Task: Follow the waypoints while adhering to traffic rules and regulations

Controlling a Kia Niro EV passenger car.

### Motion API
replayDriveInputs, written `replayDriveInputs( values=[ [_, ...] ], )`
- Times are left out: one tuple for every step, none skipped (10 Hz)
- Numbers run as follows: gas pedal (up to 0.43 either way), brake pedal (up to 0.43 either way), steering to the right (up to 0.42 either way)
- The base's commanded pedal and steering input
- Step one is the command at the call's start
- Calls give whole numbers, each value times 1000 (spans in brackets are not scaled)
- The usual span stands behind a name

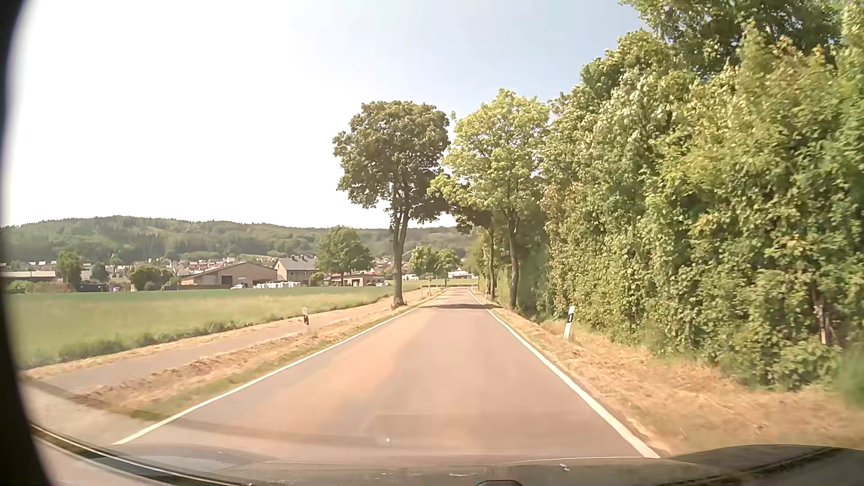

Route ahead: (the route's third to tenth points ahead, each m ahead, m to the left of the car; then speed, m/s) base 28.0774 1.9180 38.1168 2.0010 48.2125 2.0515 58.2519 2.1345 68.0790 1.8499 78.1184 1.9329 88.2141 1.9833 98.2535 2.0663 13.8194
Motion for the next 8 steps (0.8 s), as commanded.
replayDriveInputs(
  values=[
    [197, 0, 3],
    [197, 0, 1],
    [197, 0, 1],
    [197, 0, 2],
    [177, 0, 1],
    [177, 0, 0],
    [138, 0, -1],
    [138, 0, -1]
  ],
)
